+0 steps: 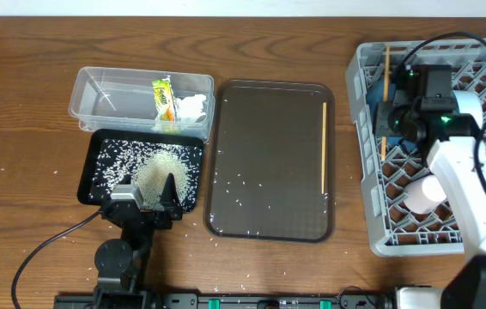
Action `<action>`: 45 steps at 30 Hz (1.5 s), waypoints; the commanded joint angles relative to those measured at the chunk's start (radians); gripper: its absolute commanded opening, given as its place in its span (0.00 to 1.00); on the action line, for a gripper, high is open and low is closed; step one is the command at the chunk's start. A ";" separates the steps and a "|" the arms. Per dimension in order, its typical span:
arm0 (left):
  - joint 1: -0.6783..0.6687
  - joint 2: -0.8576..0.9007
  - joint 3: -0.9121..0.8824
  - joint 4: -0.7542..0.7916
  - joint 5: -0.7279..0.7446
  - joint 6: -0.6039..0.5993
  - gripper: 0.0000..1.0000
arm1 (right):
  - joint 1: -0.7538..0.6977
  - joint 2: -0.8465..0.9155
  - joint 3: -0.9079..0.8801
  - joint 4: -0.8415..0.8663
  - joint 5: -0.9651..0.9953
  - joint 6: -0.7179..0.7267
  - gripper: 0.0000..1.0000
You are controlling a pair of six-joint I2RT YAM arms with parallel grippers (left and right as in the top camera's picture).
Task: Sort waste into correct bins and load items into the dishwasher rack
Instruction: 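Lift the chopsticks upright with the right gripper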
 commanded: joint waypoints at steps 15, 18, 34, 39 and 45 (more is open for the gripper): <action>0.004 -0.007 -0.026 -0.016 0.013 0.013 0.93 | 0.124 -0.064 -0.004 -0.058 -0.196 0.002 0.75; 0.004 -0.007 -0.026 -0.016 0.013 0.013 0.93 | 0.237 -0.069 -0.006 -0.083 -0.133 0.057 0.75; 0.004 -0.007 -0.026 -0.016 0.013 0.013 0.93 | 0.400 0.286 -0.039 0.077 0.215 0.442 0.41; 0.004 -0.007 -0.026 -0.016 0.013 0.013 0.94 | 0.402 0.372 -0.039 0.098 0.188 0.443 0.26; 0.004 -0.007 -0.026 -0.016 0.013 0.013 0.93 | 0.402 0.415 -0.038 0.098 0.230 0.444 0.33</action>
